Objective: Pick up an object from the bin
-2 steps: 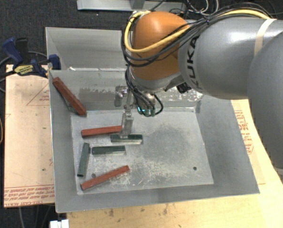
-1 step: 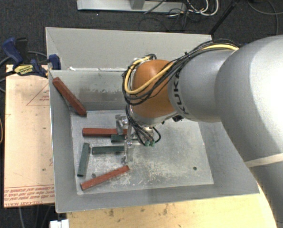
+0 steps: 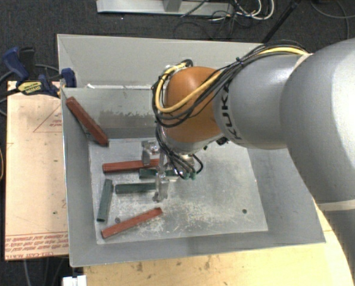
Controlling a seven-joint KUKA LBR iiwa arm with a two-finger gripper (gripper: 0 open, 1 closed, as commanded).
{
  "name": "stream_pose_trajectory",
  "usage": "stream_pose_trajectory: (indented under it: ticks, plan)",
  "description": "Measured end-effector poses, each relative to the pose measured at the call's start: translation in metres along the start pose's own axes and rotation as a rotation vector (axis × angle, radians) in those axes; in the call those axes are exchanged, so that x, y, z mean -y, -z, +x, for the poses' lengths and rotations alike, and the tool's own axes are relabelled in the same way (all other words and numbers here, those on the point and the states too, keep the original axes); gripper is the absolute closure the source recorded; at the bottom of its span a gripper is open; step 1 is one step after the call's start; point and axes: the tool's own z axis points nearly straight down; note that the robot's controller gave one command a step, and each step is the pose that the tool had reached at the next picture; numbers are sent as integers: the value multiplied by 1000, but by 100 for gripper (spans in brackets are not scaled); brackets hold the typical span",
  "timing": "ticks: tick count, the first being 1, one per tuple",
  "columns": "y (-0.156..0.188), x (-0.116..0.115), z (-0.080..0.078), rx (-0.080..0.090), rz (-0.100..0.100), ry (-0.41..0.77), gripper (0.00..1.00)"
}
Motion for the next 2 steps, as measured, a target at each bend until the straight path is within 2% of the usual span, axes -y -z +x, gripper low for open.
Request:
stream_pose_trajectory:
  ticks: [1, 2]
  plan:
    - [-2, -31, 5, -3, -1, -56, 0]
    - [-29, -29, 12, 6, -1, 16, 0]
